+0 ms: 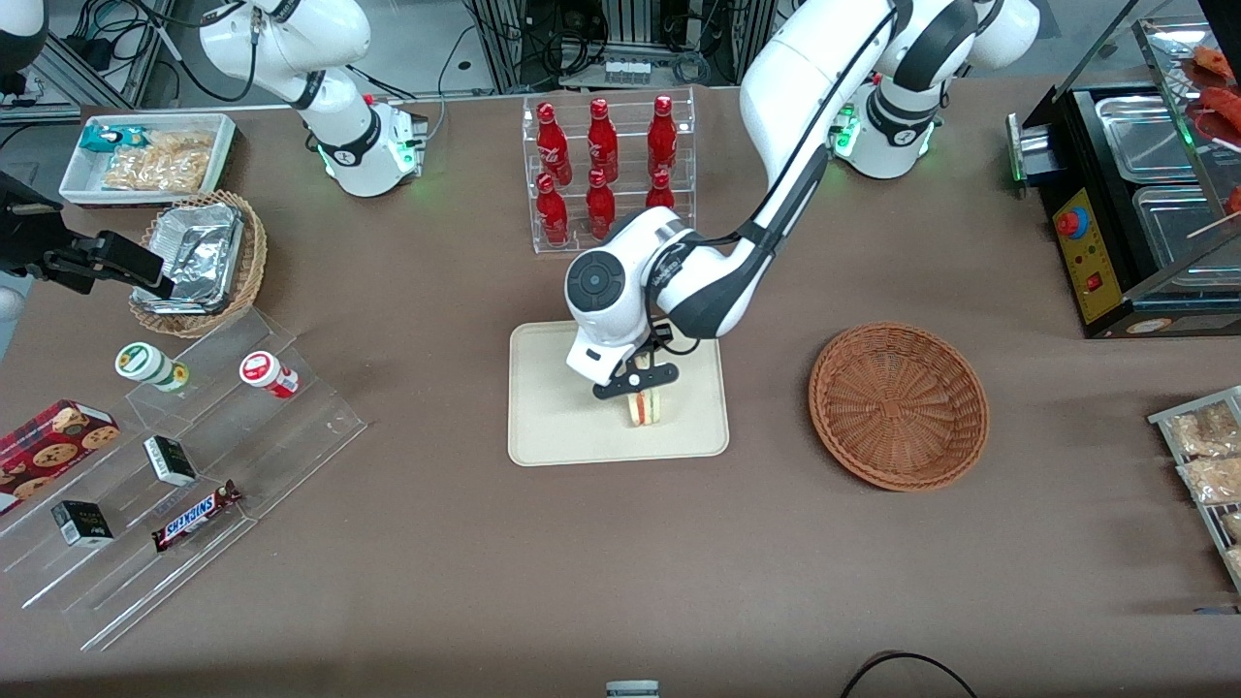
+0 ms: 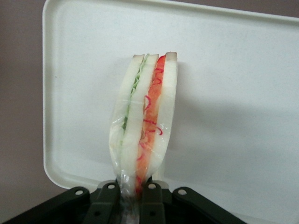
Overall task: Place sandwich from basket to tray
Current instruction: 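Lower the sandwich onto the tray and open the left gripper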
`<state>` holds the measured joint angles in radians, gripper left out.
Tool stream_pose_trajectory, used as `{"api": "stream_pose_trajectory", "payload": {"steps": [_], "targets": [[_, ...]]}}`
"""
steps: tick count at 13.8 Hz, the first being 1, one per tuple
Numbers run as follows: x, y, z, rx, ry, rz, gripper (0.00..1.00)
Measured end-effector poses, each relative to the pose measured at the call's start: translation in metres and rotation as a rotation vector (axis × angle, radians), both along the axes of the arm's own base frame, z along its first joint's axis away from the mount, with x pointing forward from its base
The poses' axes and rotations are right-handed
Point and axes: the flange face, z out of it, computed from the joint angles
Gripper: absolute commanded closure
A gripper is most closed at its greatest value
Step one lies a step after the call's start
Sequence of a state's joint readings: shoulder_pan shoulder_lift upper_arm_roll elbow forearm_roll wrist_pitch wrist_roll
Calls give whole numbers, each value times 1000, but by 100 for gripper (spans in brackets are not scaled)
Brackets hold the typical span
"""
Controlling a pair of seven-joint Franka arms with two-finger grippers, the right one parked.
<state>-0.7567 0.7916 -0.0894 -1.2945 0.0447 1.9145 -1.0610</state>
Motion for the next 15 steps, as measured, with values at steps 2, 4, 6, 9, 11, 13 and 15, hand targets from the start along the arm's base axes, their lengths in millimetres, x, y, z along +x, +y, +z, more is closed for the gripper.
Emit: {"api": "stream_pose_trajectory", "payload": {"steps": [2,4,6,9,11,13,15], "targets": [[0,-5,-5,1,0,2,90],[0,-5,-12,5,3,4,81],[2,-6,-15,4,2,7,0],[4,-7,-11,-3,-7,10,0],[8,-9,-3,-16,-20,13,0],[12,-12,18,-40,-45,15,0],[17,-8,45,-52,-68,21,0]]}}
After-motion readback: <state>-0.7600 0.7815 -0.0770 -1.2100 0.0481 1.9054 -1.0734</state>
